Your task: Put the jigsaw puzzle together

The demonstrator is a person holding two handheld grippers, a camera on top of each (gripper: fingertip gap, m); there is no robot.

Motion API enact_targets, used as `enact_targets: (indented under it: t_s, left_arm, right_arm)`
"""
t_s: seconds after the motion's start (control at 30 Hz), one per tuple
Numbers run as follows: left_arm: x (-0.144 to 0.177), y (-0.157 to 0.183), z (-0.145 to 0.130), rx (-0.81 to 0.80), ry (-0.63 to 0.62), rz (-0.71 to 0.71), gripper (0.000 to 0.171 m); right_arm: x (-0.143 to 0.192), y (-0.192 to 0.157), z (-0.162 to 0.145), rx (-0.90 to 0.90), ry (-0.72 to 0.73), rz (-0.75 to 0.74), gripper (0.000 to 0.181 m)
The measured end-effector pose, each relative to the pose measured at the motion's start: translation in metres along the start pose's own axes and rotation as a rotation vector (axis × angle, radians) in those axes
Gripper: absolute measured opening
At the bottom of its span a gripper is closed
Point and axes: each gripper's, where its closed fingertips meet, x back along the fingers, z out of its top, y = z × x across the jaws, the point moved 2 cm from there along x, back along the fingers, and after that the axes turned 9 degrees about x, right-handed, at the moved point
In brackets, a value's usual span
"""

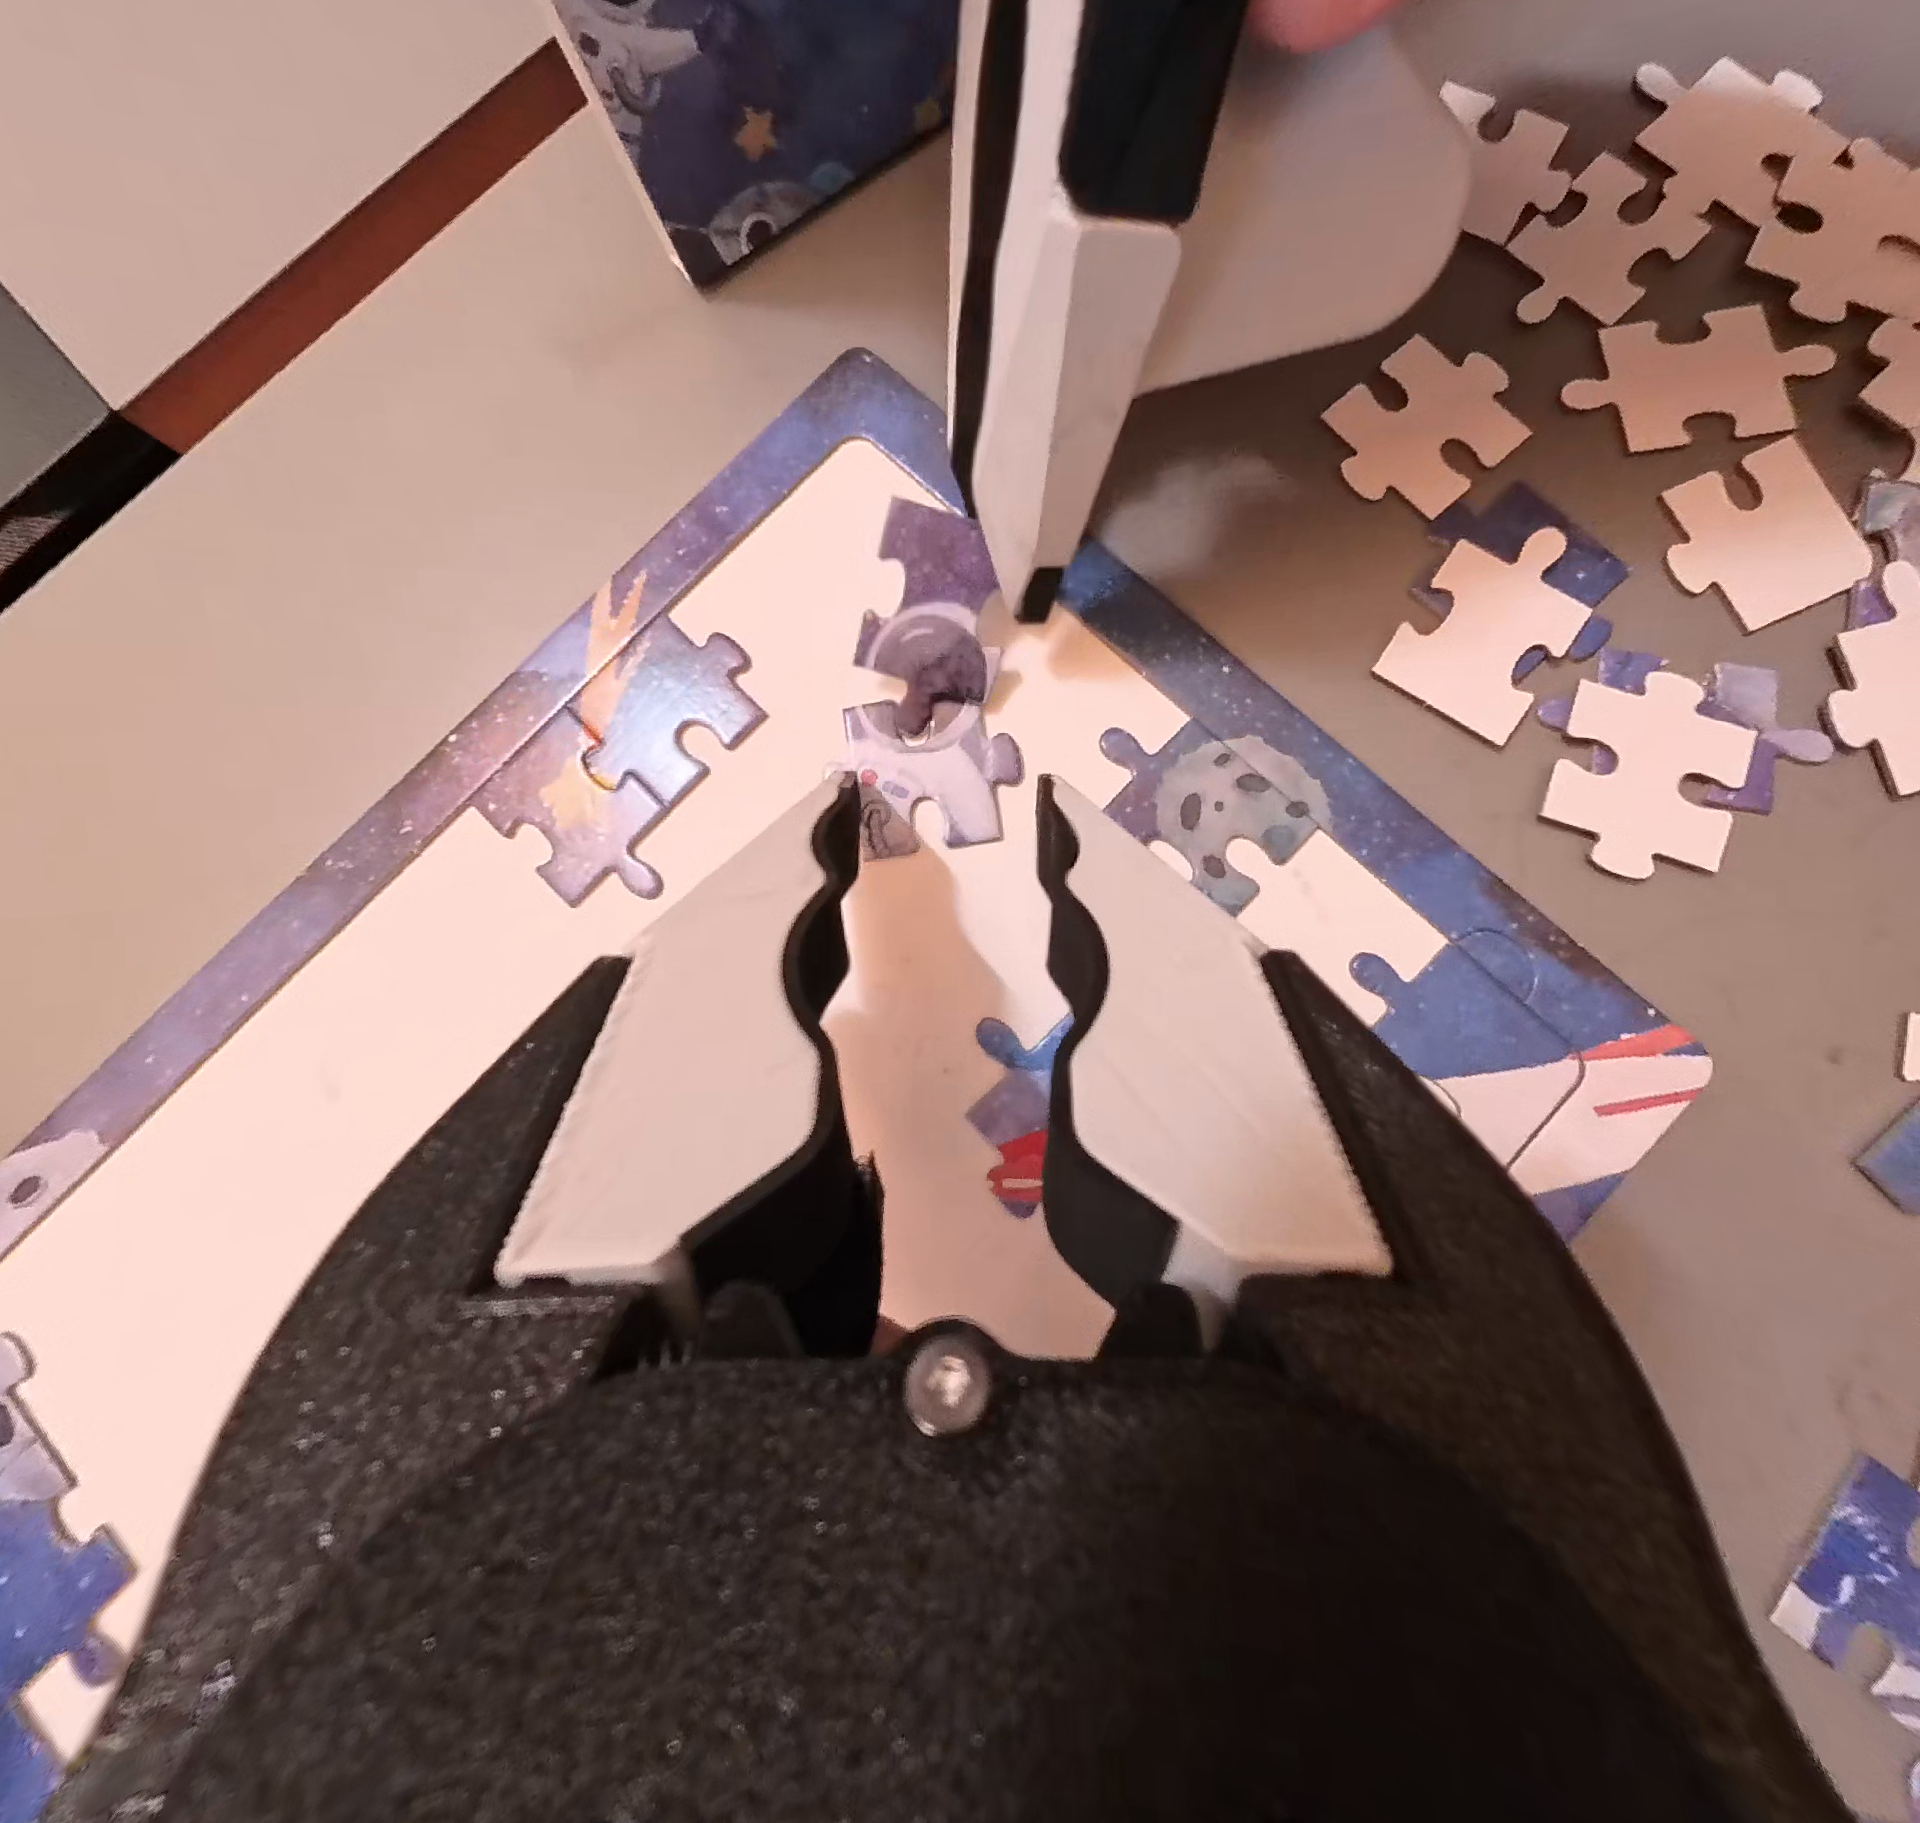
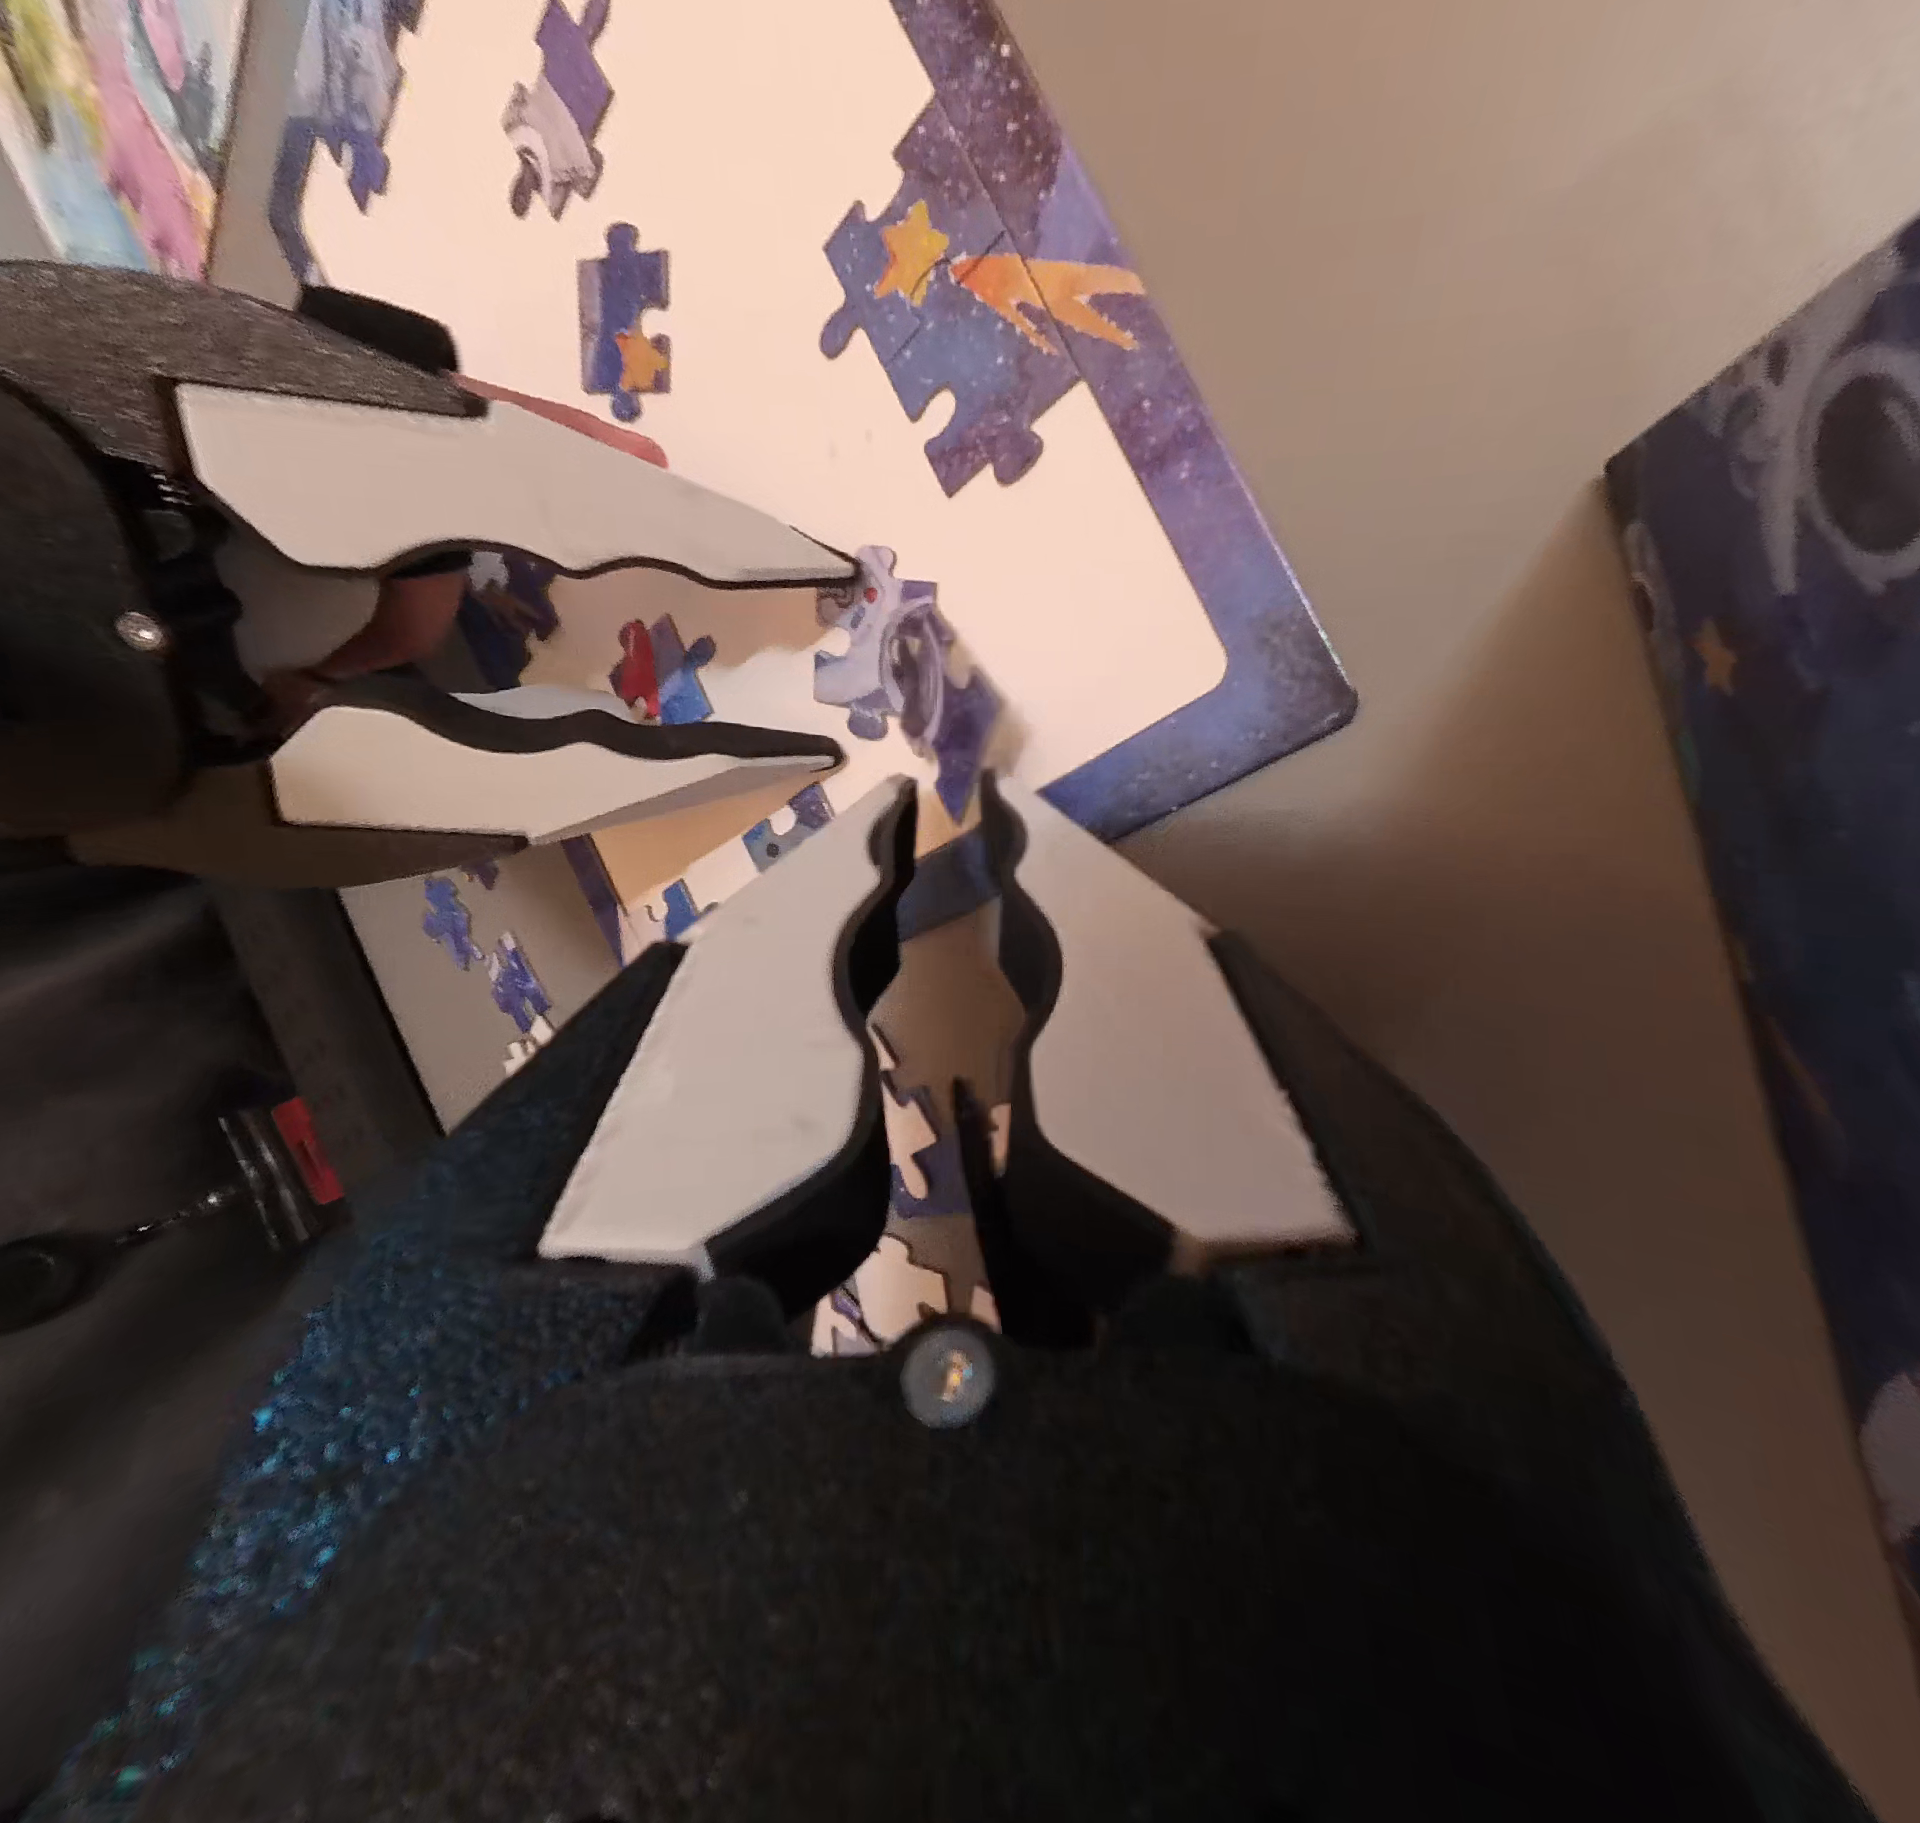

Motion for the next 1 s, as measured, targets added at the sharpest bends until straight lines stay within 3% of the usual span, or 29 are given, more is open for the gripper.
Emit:
enact_targets:
  t_s: [0.1, 0.23, 0.4, 0.6, 1.0]
  left_arm:
    - [0.000, 0.000, -0.001, 0.024, 0.009, -0.029, 0.032]
    - [0.000, 0.000, -0.002, 0.025, 0.024, -0.049, 0.032]
    - [0.000, -0.003, -0.001, 0.037, 0.036, -0.053, 0.026]
    - [0.000, -0.003, -0.002, 0.027, 0.045, -0.044, 0.025]
    - [0.000, -0.004, -0.002, 0.040, 0.058, -0.054, 0.026]
  right_arm:
    - [-0.001, 0.003, 0.004, -0.003, -0.003, -0.019, 0.018]
    - [0.003, 0.005, 0.015, 0.032, 0.074, -0.037, 0.005]
    - [0.005, 0.004, 0.011, 0.077, 0.031, -0.053, 0.004]
    - [0.001, -0.001, 0.010, -0.003, 0.015, 0.038, 0.003]
    - [0.008, 0.016, 0.007, 0.071, -0.083, -0.221, 0.019]
